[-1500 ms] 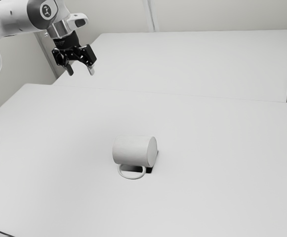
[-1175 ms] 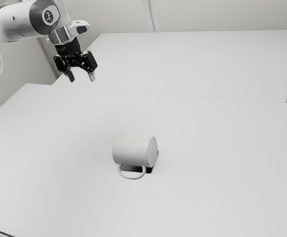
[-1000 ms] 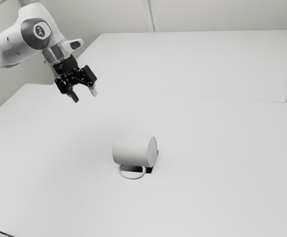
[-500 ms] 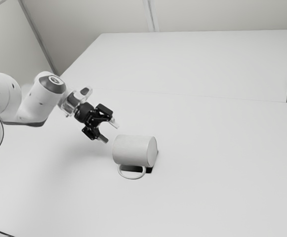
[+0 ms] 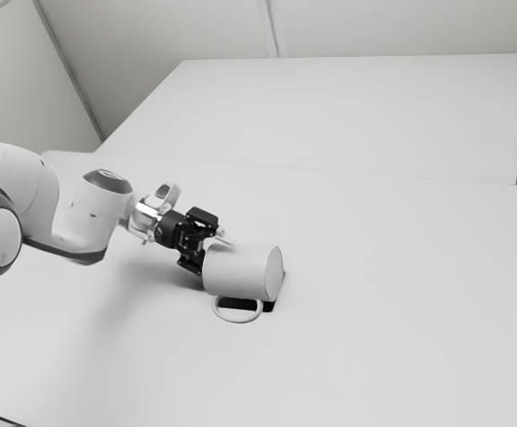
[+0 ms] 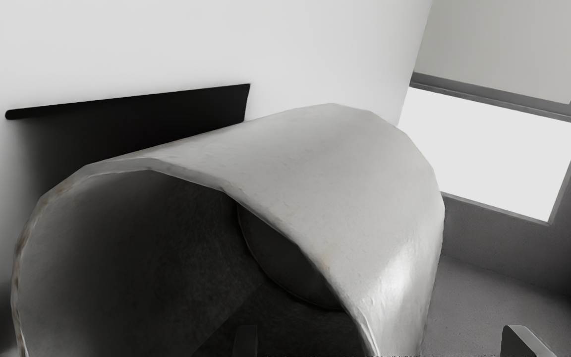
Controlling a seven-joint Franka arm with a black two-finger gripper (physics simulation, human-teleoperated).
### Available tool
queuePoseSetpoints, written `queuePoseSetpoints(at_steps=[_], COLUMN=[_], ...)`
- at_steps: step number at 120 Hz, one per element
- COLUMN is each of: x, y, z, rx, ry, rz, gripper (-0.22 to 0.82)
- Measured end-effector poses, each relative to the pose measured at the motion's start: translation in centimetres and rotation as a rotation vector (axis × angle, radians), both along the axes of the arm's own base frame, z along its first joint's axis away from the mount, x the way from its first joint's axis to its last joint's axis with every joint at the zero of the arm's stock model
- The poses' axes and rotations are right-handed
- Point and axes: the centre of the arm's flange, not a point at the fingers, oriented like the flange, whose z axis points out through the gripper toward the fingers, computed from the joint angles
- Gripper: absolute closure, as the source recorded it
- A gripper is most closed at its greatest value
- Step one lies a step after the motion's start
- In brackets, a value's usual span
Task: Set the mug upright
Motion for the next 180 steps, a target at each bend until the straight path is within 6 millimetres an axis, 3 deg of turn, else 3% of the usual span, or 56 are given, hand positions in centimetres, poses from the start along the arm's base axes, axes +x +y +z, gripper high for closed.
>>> queuePoseSetpoints(at_steps=[10, 19, 44, 60, 81, 98, 128, 149, 180], x=[0.2, 0.3, 0.7, 0.8, 0.6, -0.1, -0.1, 0.7, 1.8], y=[-0.2, -0.3, -0.5, -0.5, -0.2, 0.6, 0.2, 0.0, -0.6], z=[0.5, 0.8, 2.1, 3.5, 8.7, 11.5, 15.5, 15.9, 14.2], rx=[-0.023, -0.036, -0.051, -0.053, -0.002, 0.179, 0.590, 0.825, 1.035], ry=[-0.031, -0.054, -0.121, -0.165, -0.268, -0.306, -0.339, -0.329, -0.343], rz=[-0.013, -0.023, -0.045, -0.054, -0.080, -0.163, -0.352, -0.418, -0.437], gripper=[0.41, 0.55, 0.72, 0.75, 0.77, 0.78, 0.78, 0.78, 0.79])
